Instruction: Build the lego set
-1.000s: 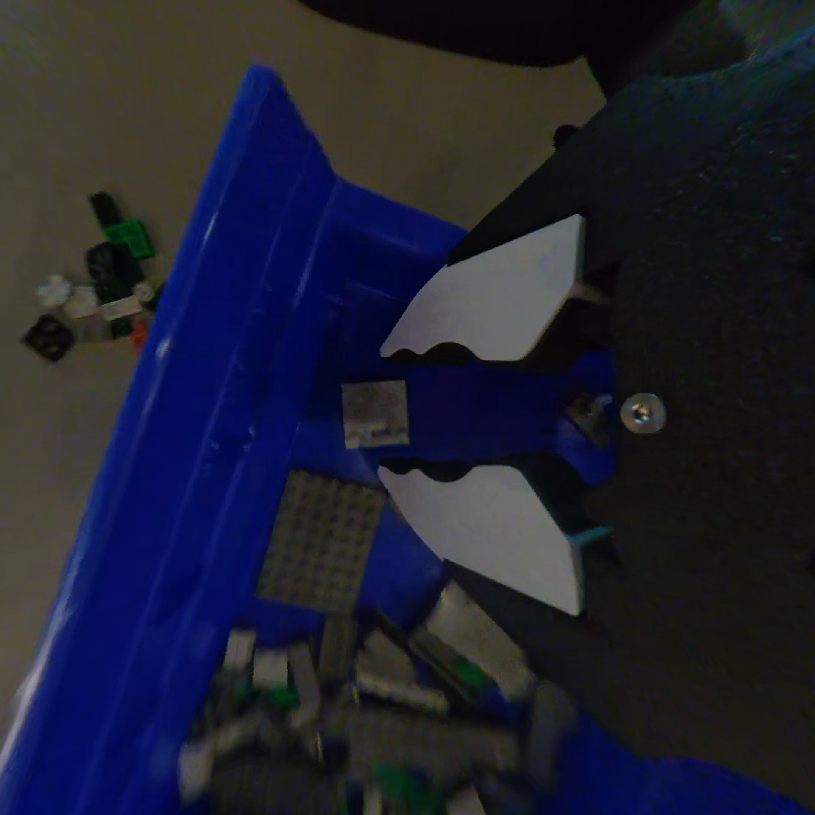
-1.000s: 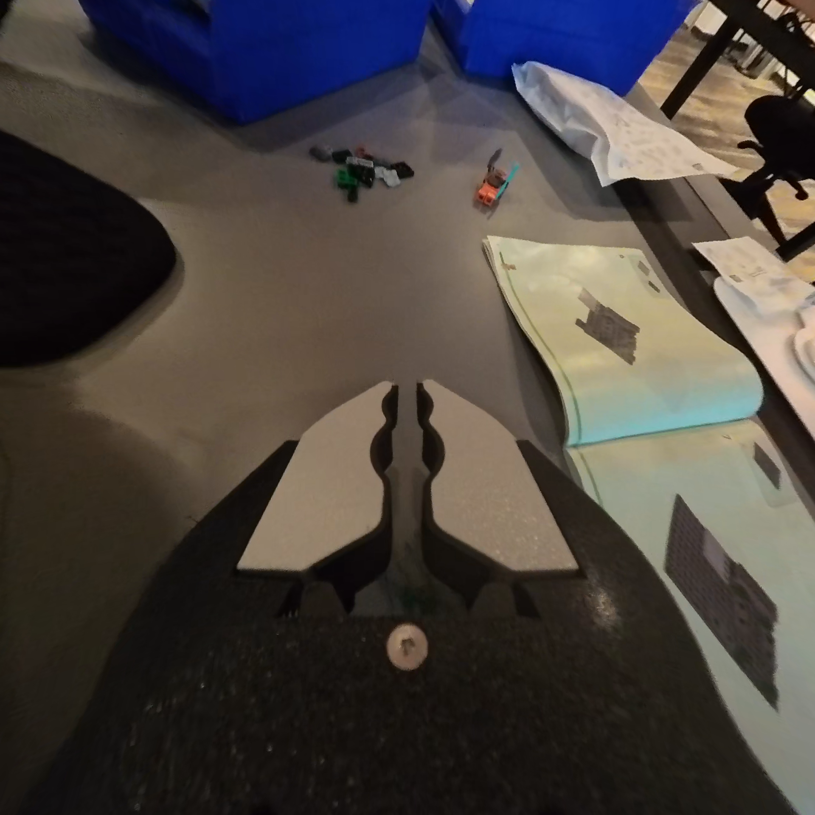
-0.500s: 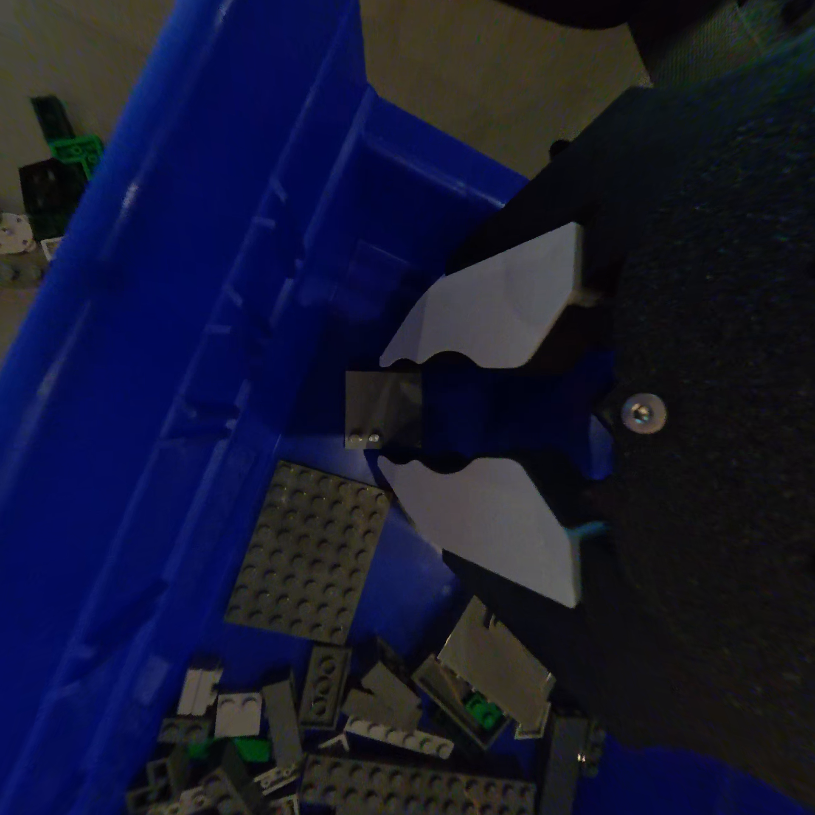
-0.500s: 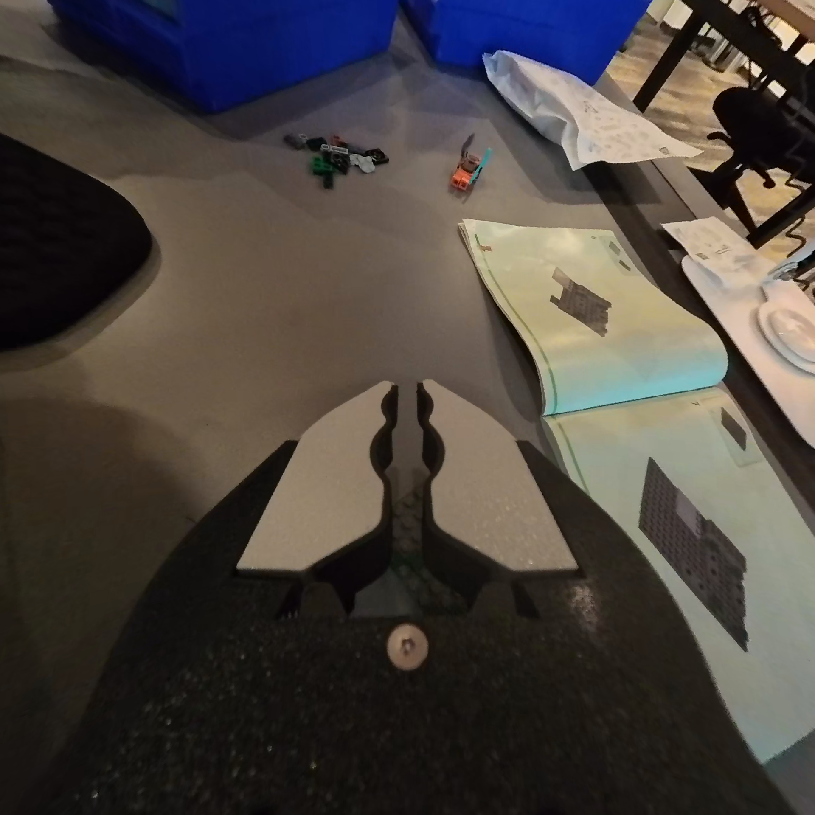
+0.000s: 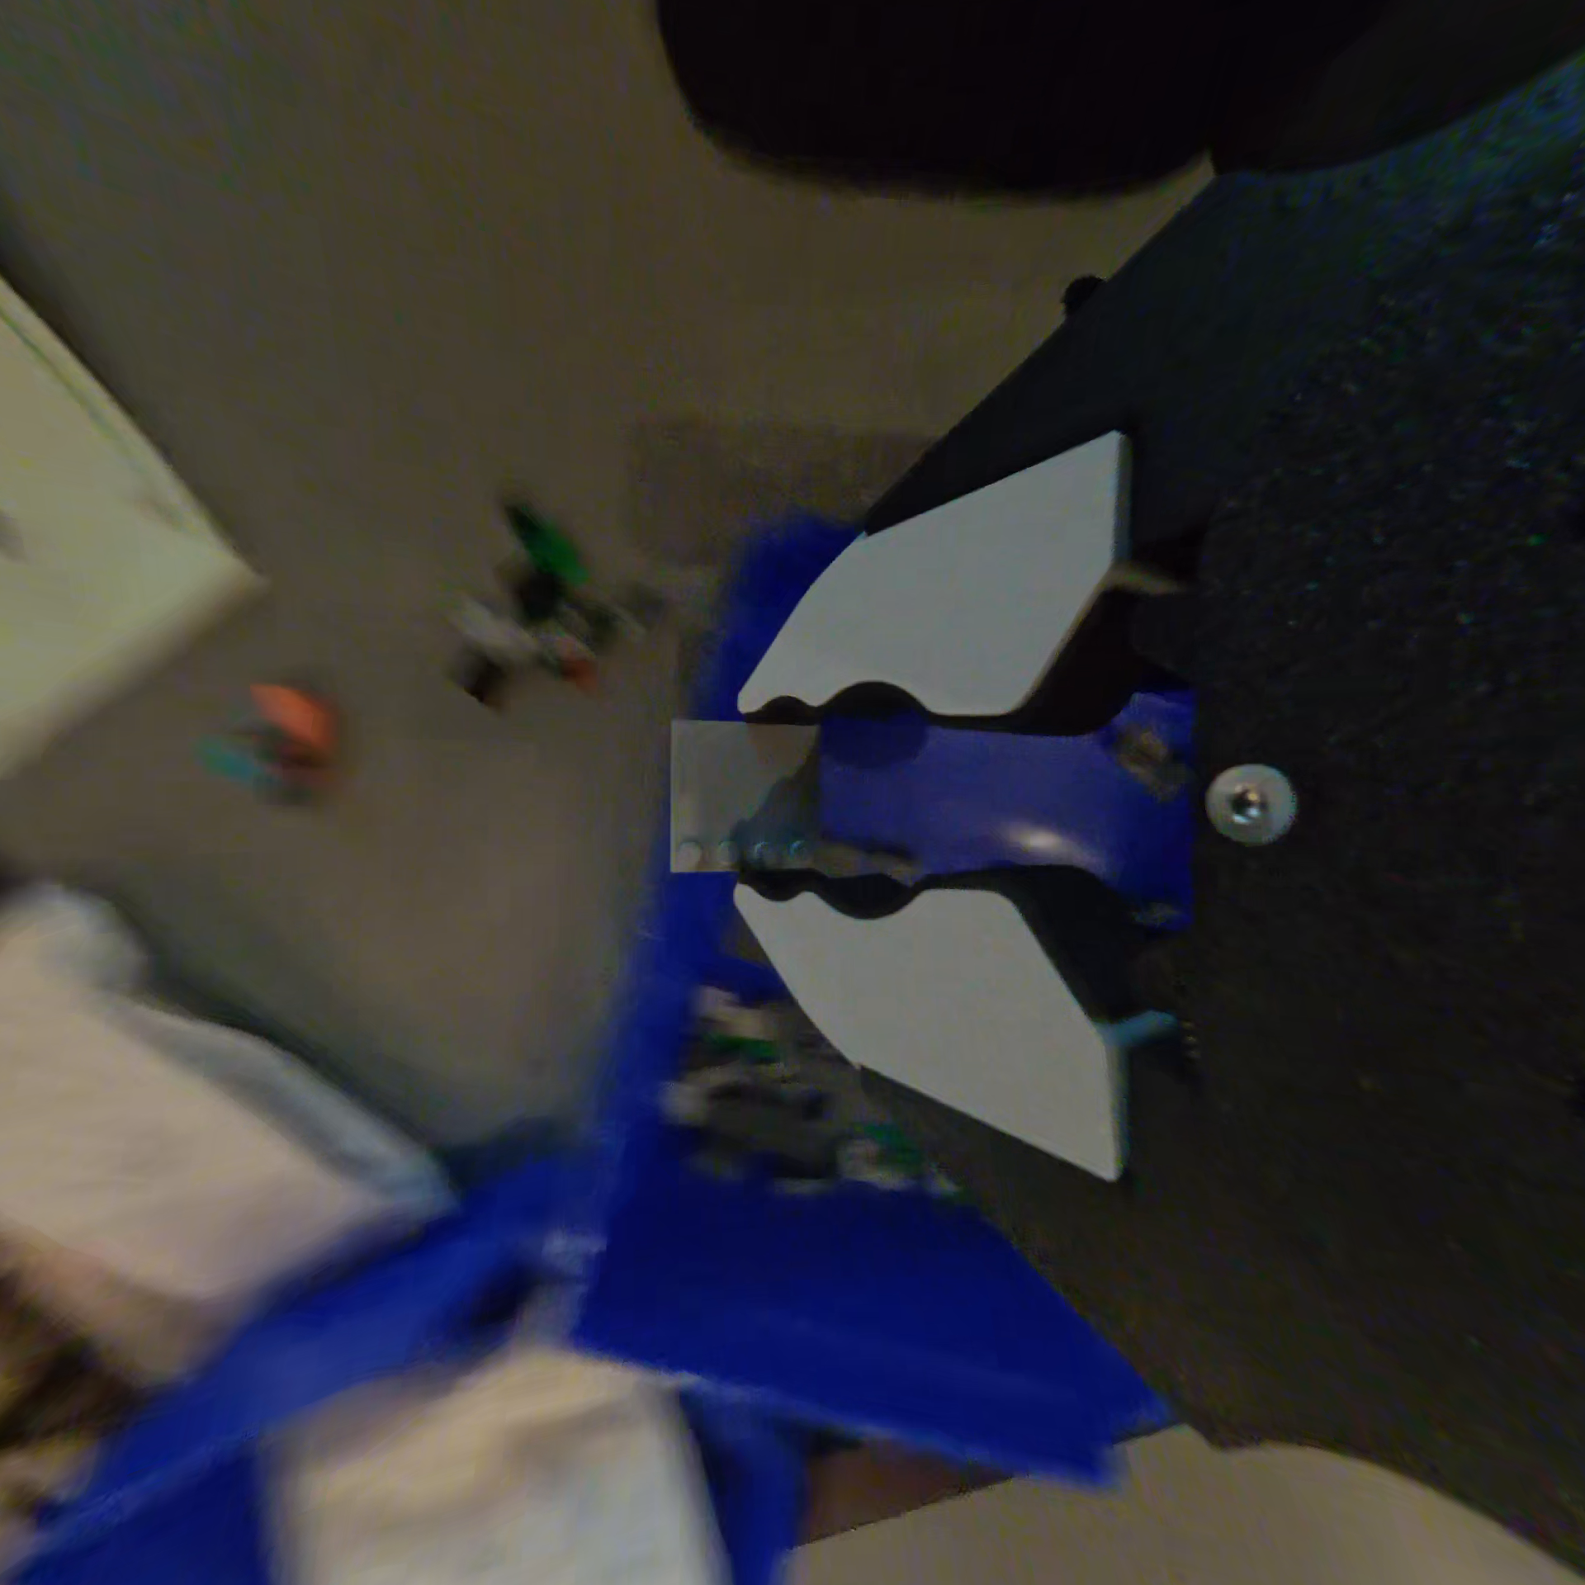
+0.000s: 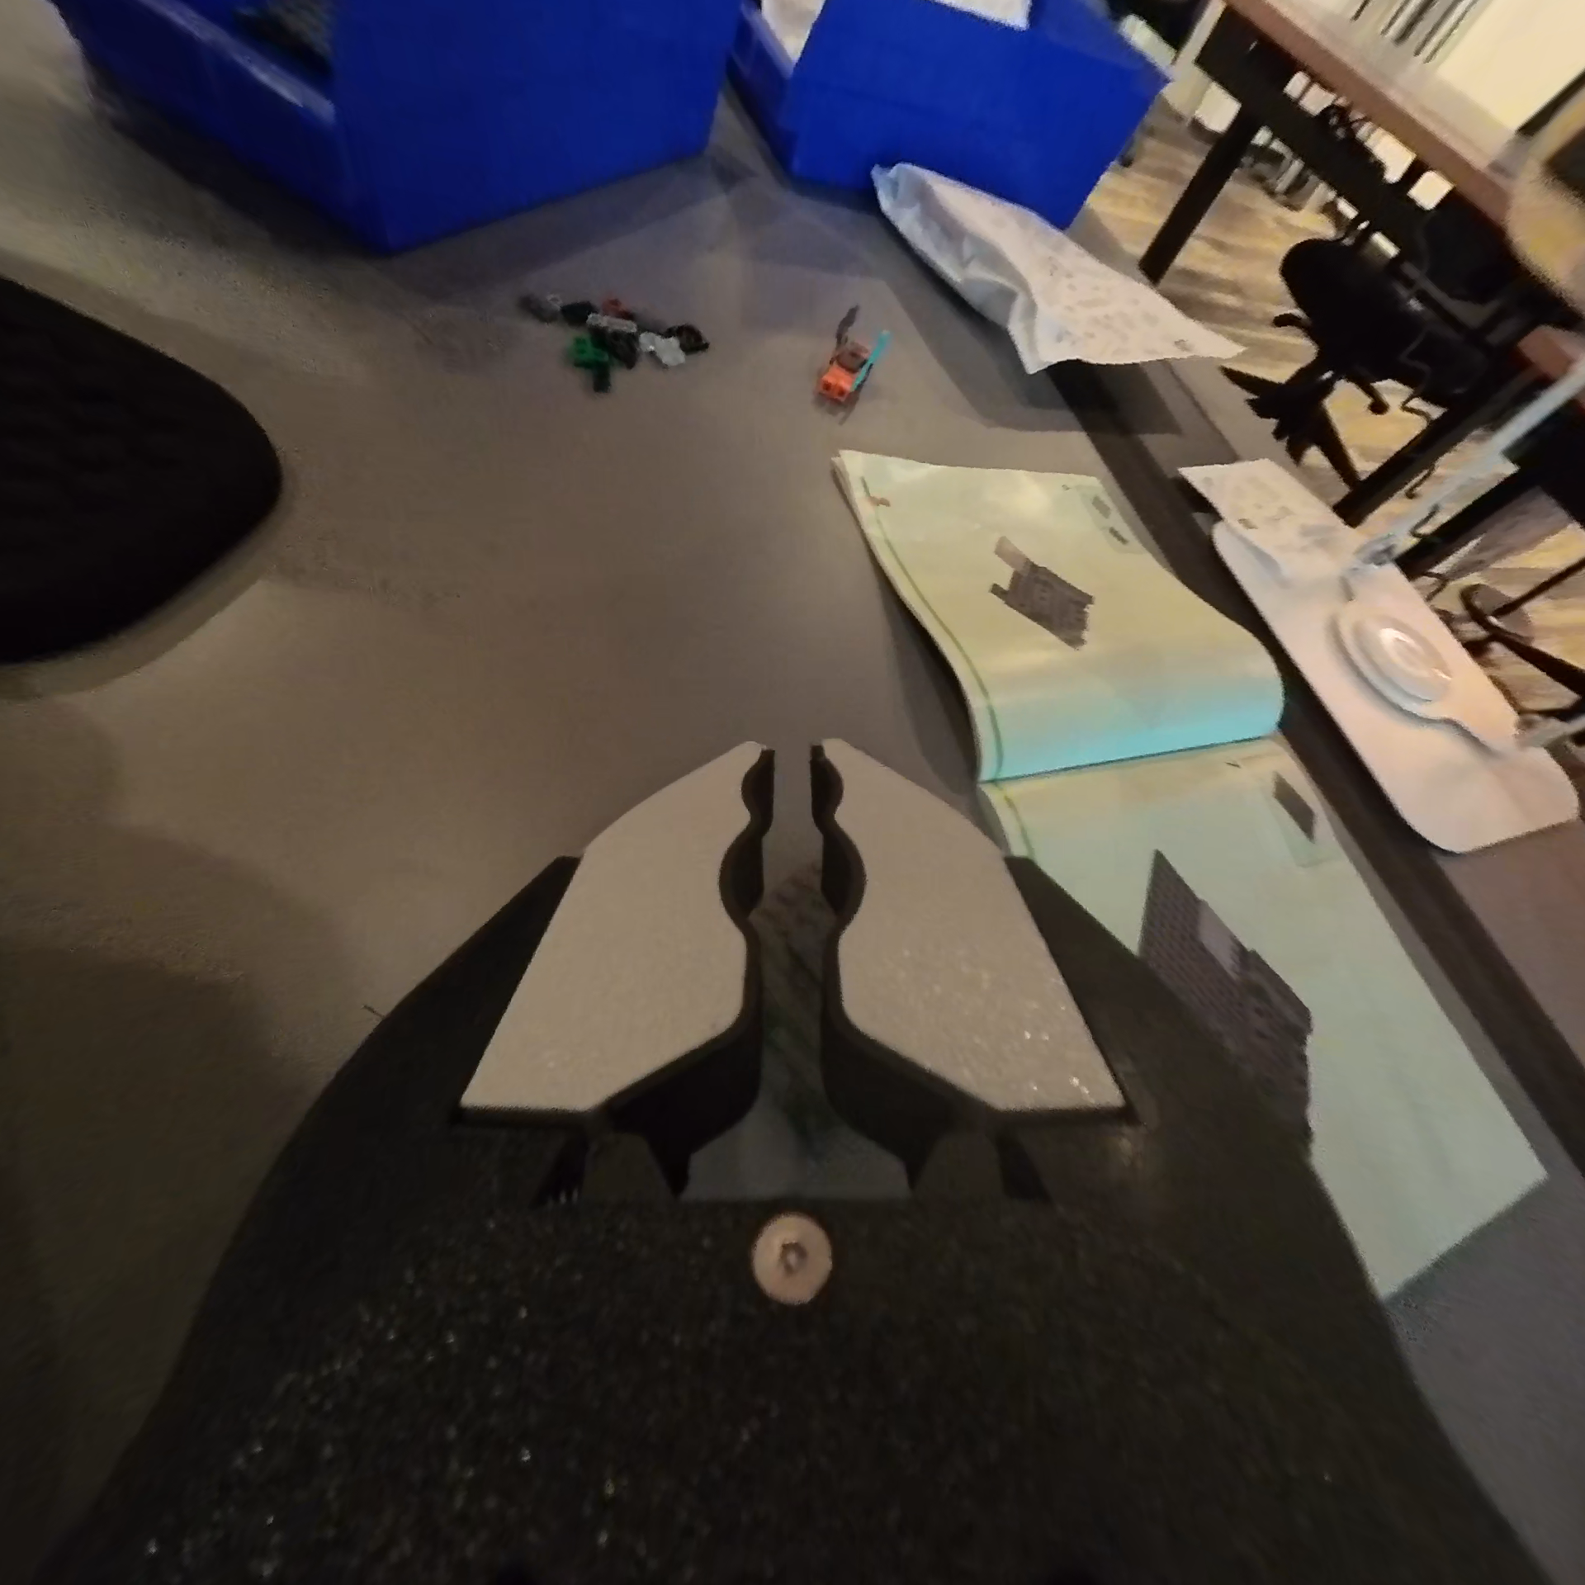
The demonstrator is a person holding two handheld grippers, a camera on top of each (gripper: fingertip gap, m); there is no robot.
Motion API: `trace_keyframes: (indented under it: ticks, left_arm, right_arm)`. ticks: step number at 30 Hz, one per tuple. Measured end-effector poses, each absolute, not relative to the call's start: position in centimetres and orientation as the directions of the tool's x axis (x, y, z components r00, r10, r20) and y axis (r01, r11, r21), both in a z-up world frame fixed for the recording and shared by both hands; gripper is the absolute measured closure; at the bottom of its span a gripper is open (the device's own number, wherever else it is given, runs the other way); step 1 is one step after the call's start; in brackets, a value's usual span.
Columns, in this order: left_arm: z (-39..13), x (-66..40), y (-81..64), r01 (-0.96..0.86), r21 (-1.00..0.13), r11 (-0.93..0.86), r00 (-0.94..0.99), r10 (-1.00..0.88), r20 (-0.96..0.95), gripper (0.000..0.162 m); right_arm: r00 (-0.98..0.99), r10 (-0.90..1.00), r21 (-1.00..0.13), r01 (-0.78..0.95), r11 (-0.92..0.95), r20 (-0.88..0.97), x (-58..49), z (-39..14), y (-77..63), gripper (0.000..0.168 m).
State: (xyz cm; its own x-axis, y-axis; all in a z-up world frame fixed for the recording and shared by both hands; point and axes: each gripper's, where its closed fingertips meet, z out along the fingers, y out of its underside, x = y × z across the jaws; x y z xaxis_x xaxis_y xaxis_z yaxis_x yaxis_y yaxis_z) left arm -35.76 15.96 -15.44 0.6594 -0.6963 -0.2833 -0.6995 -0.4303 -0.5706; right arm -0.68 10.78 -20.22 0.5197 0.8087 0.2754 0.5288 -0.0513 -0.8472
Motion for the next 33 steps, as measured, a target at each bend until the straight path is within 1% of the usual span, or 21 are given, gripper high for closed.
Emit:
trace_keyframes:
  ticks: [2,5,10,16,21,25,30,33]
  left_arm:
    - [-14.0,-31.1,15.3,-0.745,-0.585,-0.321,0.564,-0.772,-0.294,0.13]
    - [-14.7,-24.0,14.7,-0.806,-0.568,-0.169,0.388,-0.875,-0.29,0.13]
    - [-20.0,-14.3,14.7,-0.854,-0.519,-0.014,0.118,-0.979,-0.167,0.13]
    - [-25.2,-8.3,14.9,-0.885,-0.439,0.155,-0.131,-0.988,-0.085,0.131]
    - [-27.0,-6.5,15.2,-0.894,-0.387,0.226,-0.222,-0.973,-0.055,0.13]
    - [-27.8,-6.2,15.3,-0.902,-0.357,0.243,-0.246,-0.969,-0.037,0.13]
    - [-28.6,-6.1,15.2,-0.907,-0.35,0.235,-0.25,-0.968,-0.005,0.13]
    - [-29.0,-6.0,15.1,-0.907,-0.351,0.231,-0.246,-0.969,0.0,0.122]
  right_arm:
    - [0.531,0.803,-0.854,0.518,-0.056,0.27,-0.2,-20.0,10.7,0.16]
    - [0.541,0.796,-0.857,0.513,-0.056,0.272,0.5,-19.6,10.3,0.16]
    - [0.558,0.787,-0.857,0.51,-0.073,0.265,1.8,-19.8,9.4,0.16]
    - [0.589,0.771,-0.863,0.494,-0.107,0.242,3.5,-20.3,8.7,0.16]
    - [0.606,0.766,-0.871,0.474,-0.133,0.213,4.3,-20.7,8.6,0.16]
    - [0.602,0.771,-0.87,0.474,-0.136,0.207,4.4,-20.9,8.6,0.16]
    - [0.598,0.776,-0.868,0.475,-0.143,0.199,4.4,-21.3,8.5,0.16]
    - [0.596,0.779,-0.868,0.474,-0.146,0.194,4.4,-21.4,8.5,0.16]
